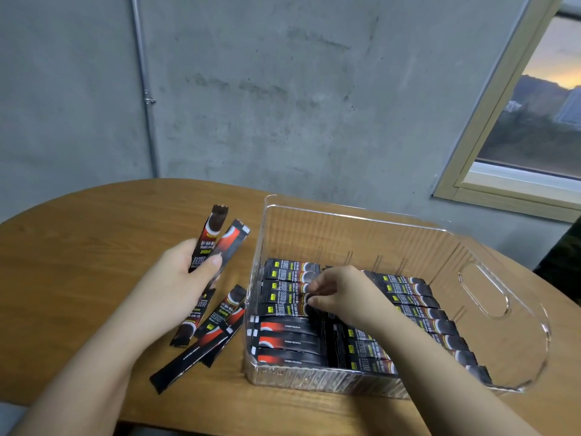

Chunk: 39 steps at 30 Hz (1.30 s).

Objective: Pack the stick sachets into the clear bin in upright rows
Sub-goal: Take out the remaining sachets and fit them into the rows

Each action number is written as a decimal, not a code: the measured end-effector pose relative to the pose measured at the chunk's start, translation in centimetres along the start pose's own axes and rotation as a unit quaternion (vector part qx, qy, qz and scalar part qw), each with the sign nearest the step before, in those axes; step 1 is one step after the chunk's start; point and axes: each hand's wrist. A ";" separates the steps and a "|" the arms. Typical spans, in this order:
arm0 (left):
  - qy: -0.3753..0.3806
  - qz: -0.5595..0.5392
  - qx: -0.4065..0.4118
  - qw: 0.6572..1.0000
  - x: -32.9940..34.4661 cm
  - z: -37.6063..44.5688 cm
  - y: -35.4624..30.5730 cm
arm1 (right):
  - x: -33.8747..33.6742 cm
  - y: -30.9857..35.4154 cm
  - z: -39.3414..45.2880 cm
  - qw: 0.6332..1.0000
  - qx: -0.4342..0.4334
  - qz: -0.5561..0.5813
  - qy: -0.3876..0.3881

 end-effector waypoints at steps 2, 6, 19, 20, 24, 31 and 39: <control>0.060 0.080 -0.028 0.995 -0.1 -0.3 1.3 | 0.0 0.0 0.0 1.000 -0.011 -0.001 -0.018; 0.150 0.271 -0.050 0.949 1.4 -1.3 3.7 | 0.1 -0.1 0.0 0.998 -0.026 0.009 -0.050; 0.164 0.351 -0.061 0.920 5.4 -1.5 5.4 | 0.4 -0.3 -0.3 0.997 -0.028 0.035 -0.056; 0.138 0.372 -0.050 0.917 5.8 -1.1 5.5 | 0.4 -0.3 -0.3 0.997 -0.030 0.034 -0.055; 0.047 0.434 -0.021 0.899 6.4 0.3 6.3 | 0.3 -0.2 -0.4 0.997 -0.035 0.035 -0.059; 0.052 0.447 -0.016 0.893 5.4 1.8 5.9 | 0.2 0.0 -0.7 0.995 -0.036 0.064 -0.065; -0.055 0.263 -0.048 0.962 3.0 1.1 5.5 | 0.6 0.4 -0.7 0.981 -0.072 -0.173 0.055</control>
Point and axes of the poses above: each hand's wrist, its own z-axis towards the middle knuckle, its own x-axis out of the palm, y = z × x, and after that the axes turned 14 degrees about z, right-handed
